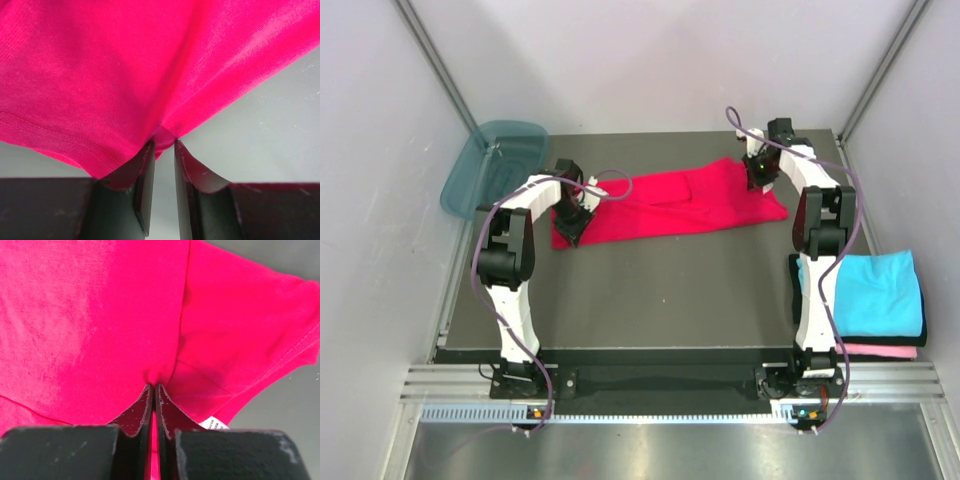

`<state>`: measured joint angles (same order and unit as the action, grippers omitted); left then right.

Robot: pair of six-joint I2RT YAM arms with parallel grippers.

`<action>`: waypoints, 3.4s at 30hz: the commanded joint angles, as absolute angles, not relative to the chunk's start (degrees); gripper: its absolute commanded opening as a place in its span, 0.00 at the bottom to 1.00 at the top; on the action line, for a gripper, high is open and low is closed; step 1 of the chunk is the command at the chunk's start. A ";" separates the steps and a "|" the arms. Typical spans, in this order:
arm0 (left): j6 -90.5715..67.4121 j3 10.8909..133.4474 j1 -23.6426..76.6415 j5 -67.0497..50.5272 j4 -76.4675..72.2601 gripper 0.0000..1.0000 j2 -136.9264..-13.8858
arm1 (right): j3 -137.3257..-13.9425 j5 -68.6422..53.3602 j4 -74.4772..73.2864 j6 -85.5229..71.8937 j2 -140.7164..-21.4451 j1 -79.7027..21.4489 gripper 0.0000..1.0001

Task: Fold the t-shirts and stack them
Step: Fold the tshirt

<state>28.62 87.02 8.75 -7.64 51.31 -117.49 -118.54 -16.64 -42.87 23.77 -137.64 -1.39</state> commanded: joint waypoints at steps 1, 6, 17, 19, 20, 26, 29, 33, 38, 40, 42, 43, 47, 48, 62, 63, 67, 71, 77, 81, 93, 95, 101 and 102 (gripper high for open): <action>29.18 85.17 8.09 -7.38 49.92 0.28 -117.16 | -117.68 -10.73 -40.96 24.17 -136.23 -0.79 0.00; 30.84 86.13 8.09 -8.17 51.23 0.27 -115.50 | -117.51 -8.18 -40.69 23.99 -136.06 -0.79 0.02; 48.86 90.35 10.10 -9.76 62.22 0.32 -104.94 | -117.07 -11.07 -41.13 22.41 -129.74 -1.05 0.40; 51.14 88.26 10.11 -7.83 61.61 0.32 -104.77 | -117.16 -11.34 -41.22 22.50 -129.20 -1.14 0.42; 51.67 87.46 10.11 -7.04 61.09 0.32 -104.77 | -117.25 -11.34 -41.31 22.41 -129.20 -1.06 0.42; 52.91 83.94 10.11 -4.49 56.17 0.37 -107.57 | -116.99 -11.34 -42.01 22.76 -128.06 -1.32 0.43; 53.79 82.97 10.11 -3.26 53.79 0.40 -108.80 | -116.02 -11.07 -42.10 23.03 -126.92 -1.23 0.43; 54.40 82.53 10.11 -2.02 51.51 0.40 -110.82 | -114.96 -10.81 -42.01 23.03 -125.69 -1.32 0.43; 54.23 82.71 10.11 -1.23 49.93 0.40 -113.73 | -113.73 -10.81 -41.92 23.12 -124.72 -1.23 0.43; 54.14 82.35 10.11 -0.79 49.40 0.40 -114.43 | -113.47 -10.63 -41.92 23.29 -124.28 -1.32 0.43; 53.88 81.92 10.11 -0.61 48.26 0.40 -115.13 | -113.03 -10.46 -41.92 23.38 -123.84 -1.32 0.43; 53.79 81.74 10.02 -0.53 48.08 0.40 -115.31 | -112.68 -10.46 -41.92 23.38 -123.75 -1.32 0.43; 53.44 80.78 10.02 0.79 49.48 0.21 -115.40 | -111.45 -10.28 -41.57 23.29 -123.05 -1.32 0.43; 53.00 80.08 10.11 0.79 50.27 0.08 -115.23 | -111.36 -9.94 -41.31 23.03 -122.87 -1.23 0.43; 47.73 72.17 17.13 -5.62 68.28 0.00 -99.68 | -119.96 -5.97 -42.36 22.06 -131.73 -1.23 0.43; 47.29 70.94 17.92 -5.28 68.55 0.00 -98.80 | -120.49 -6.32 -43.15 22.15 -132.27 -1.23 0.43; 44.48 68.82 20.65 -5.36 70.48 0.00 -94.85 | -121.20 -7.64 -44.29 21.62 -133.50 -1.32 0.43; 41.14 67.59 22.58 -6.06 71.72 0.00 -92.38 | -120.76 -8.61 -45.53 21.62 -134.73 -1.67 0.43; 38.32 66.36 25.49 -7.29 73.30 0.00 -88.95 | -120.94 -9.32 -46.75 21.09 -137.01 -2.02 0.43; 38.50 65.83 26.54 -7.29 74.62 0.00 -87.63 | -124.09 -10.63 -50.44 22.41 -139.48 -2.81 0.33; 36.91 67.41 36.12 -10.98 77.78 0.00 -86.84 | -127.18 -4.93 -45.62 23.82 -143.08 -6.76 0.00; 35.95 68.55 38.66 -14.67 77.61 0.00 -87.27 | -127.44 -2.91 -42.65 23.64 -144.13 -7.91 0.00; 32.52 70.83 45.96 -20.82 75.68 0.00 -90.96 | -135.26 2.28 -38.51 24.78 -148.88 -11.86 0.00; 32.26 71.10 46.75 -21.27 74.98 0.00 -91.49 | -135.79 2.72 -37.54 24.96 -149.32 -12.30 0.00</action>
<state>34.17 68.79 44.66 -15.86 74.02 -90.32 -133.03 0.67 -44.91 24.32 -145.84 -9.37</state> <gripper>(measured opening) 0.012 0.009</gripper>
